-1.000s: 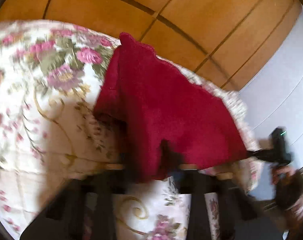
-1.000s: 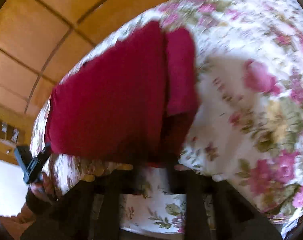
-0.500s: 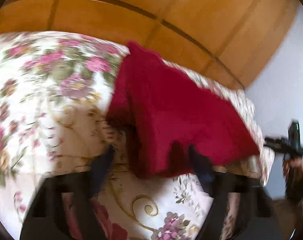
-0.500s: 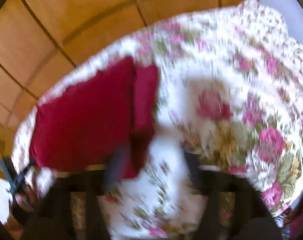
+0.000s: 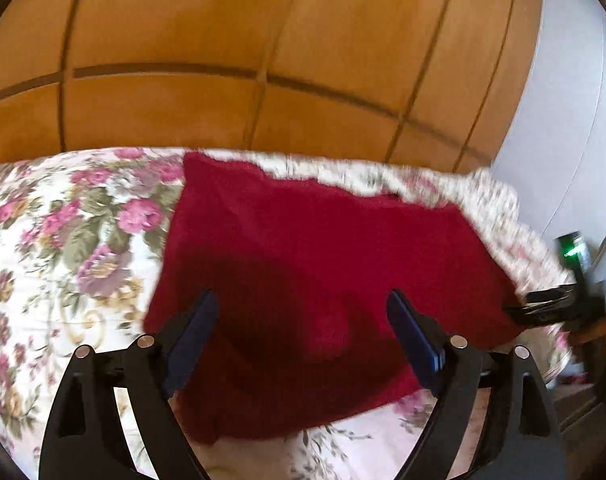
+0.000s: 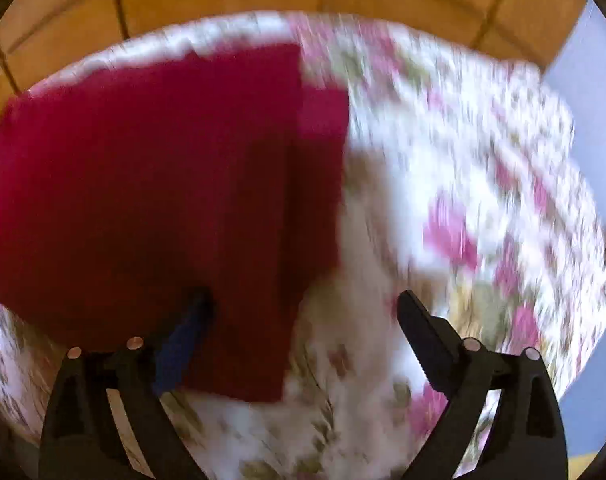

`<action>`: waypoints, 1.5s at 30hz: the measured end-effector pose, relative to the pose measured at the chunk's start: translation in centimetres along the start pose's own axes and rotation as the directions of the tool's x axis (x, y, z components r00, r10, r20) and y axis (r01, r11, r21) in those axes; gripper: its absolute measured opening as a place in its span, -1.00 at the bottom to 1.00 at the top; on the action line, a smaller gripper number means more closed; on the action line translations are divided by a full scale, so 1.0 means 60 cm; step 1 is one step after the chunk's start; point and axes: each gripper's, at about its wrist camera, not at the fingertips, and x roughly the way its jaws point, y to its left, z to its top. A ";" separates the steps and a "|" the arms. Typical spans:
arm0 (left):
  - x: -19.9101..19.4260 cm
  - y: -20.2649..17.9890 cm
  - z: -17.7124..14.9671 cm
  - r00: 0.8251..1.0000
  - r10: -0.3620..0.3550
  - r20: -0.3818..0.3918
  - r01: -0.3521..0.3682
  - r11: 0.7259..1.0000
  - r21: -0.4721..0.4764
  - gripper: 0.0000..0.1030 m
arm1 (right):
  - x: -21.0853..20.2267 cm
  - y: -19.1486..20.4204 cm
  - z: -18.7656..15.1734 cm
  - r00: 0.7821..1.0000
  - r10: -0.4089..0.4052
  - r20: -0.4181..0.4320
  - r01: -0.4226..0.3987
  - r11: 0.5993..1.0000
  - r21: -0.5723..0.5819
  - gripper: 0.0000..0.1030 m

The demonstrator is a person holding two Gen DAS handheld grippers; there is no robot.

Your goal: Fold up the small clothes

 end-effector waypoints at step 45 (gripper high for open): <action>0.262 0.039 0.132 0.945 0.263 -0.194 -0.250 0.964 0.086 0.94 | 0.096 0.052 0.218 0.968 0.034 0.247 -0.063 0.992 0.111 0.97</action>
